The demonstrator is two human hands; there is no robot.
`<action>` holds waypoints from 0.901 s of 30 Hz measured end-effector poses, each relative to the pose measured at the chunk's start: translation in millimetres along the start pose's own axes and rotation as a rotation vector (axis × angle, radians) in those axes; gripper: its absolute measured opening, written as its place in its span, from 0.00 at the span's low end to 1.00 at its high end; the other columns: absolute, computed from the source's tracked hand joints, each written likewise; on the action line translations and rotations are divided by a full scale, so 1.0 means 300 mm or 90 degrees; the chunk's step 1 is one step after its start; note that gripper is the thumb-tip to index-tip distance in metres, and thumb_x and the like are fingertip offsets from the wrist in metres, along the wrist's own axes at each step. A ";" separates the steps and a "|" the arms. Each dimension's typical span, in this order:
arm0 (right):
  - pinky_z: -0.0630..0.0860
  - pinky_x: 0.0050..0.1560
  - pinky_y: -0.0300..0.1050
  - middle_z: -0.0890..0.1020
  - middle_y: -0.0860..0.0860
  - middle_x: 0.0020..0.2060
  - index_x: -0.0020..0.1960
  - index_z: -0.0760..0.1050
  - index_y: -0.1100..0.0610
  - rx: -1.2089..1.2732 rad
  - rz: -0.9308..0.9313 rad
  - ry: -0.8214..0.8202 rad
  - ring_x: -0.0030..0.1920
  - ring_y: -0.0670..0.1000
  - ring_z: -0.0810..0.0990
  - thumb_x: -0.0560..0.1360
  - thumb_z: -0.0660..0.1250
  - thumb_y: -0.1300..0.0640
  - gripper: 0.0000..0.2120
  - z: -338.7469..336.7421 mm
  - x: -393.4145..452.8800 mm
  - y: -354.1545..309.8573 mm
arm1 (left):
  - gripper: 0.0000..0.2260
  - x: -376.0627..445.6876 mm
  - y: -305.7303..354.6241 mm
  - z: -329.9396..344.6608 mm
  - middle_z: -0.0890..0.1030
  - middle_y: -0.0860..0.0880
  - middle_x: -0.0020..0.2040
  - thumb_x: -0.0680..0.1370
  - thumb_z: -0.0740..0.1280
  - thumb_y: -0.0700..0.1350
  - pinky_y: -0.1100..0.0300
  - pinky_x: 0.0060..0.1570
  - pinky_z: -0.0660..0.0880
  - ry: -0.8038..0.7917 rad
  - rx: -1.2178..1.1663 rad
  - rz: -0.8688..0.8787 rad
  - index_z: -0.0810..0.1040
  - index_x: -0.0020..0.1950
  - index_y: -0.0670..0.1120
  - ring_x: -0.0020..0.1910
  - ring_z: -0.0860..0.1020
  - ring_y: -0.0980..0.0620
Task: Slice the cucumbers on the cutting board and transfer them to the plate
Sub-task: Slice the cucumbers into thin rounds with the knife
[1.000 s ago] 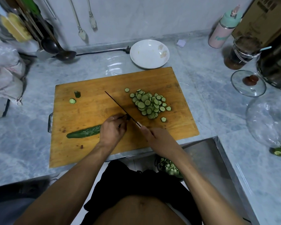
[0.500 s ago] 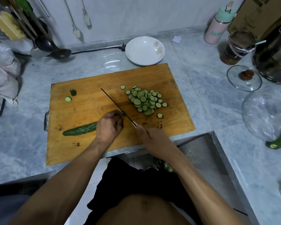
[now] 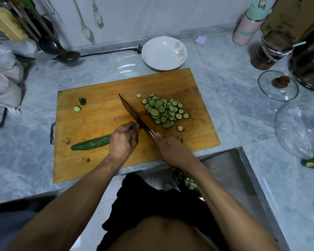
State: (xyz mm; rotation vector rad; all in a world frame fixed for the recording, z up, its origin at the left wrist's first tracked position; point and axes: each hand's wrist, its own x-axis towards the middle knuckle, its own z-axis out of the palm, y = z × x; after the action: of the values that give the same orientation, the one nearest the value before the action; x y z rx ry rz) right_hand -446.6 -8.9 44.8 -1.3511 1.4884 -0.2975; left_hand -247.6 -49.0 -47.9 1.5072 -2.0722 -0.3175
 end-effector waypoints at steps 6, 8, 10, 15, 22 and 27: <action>0.64 0.39 0.44 0.73 0.49 0.28 0.30 0.67 0.54 -0.079 -0.055 0.032 0.34 0.51 0.73 0.84 0.47 0.41 0.29 0.047 0.009 0.020 | 0.09 0.000 0.003 -0.003 0.83 0.42 0.54 0.74 0.70 0.35 0.53 0.48 0.79 0.011 0.002 -0.008 0.84 0.54 0.39 0.51 0.80 0.42; 0.65 0.35 0.44 0.73 0.48 0.28 0.30 0.67 0.53 -0.046 -0.038 0.030 0.33 0.49 0.73 0.83 0.48 0.40 0.29 0.023 0.016 0.019 | 0.09 -0.002 0.013 -0.006 0.83 0.43 0.54 0.74 0.71 0.35 0.54 0.49 0.79 0.015 -0.002 -0.009 0.84 0.54 0.39 0.50 0.80 0.43; 0.66 0.33 0.43 0.74 0.48 0.27 0.30 0.68 0.54 -0.025 -0.024 0.039 0.30 0.47 0.73 0.82 0.48 0.37 0.30 -0.003 0.023 0.025 | 0.10 -0.001 0.008 -0.012 0.83 0.44 0.54 0.74 0.72 0.36 0.55 0.49 0.78 0.010 -0.009 -0.001 0.84 0.55 0.40 0.50 0.80 0.44; 0.69 0.29 0.41 0.72 0.48 0.22 0.32 0.68 0.55 0.009 0.010 0.069 0.21 0.46 0.72 0.81 0.47 0.34 0.31 -0.061 0.038 0.049 | 0.11 -0.007 -0.023 -0.016 0.83 0.43 0.55 0.74 0.72 0.37 0.52 0.54 0.79 0.001 -0.046 -0.041 0.84 0.56 0.42 0.53 0.81 0.45; 0.61 0.29 0.39 0.72 0.48 0.26 0.30 0.67 0.54 -0.091 -0.059 0.011 0.28 0.45 0.71 0.83 0.48 0.38 0.30 -0.029 -0.006 0.027 | 0.11 -0.001 -0.016 -0.028 0.83 0.44 0.56 0.74 0.71 0.35 0.59 0.60 0.74 -0.010 -0.051 -0.063 0.84 0.55 0.42 0.55 0.81 0.48; 0.60 0.30 0.39 0.70 0.48 0.26 0.31 0.65 0.53 -0.110 -0.100 0.009 0.28 0.45 0.69 0.83 0.47 0.40 0.28 -0.013 -0.033 0.016 | 0.11 0.003 -0.002 -0.023 0.83 0.44 0.56 0.74 0.70 0.35 0.60 0.61 0.73 -0.011 -0.038 -0.076 0.84 0.55 0.41 0.56 0.80 0.47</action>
State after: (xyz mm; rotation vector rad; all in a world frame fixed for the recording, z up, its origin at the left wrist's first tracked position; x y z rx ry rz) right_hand -454.4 -0.7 47.8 -1.6118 1.4477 -0.2833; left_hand -243.4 -49.2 -42.2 1.6001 -1.9718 -0.4360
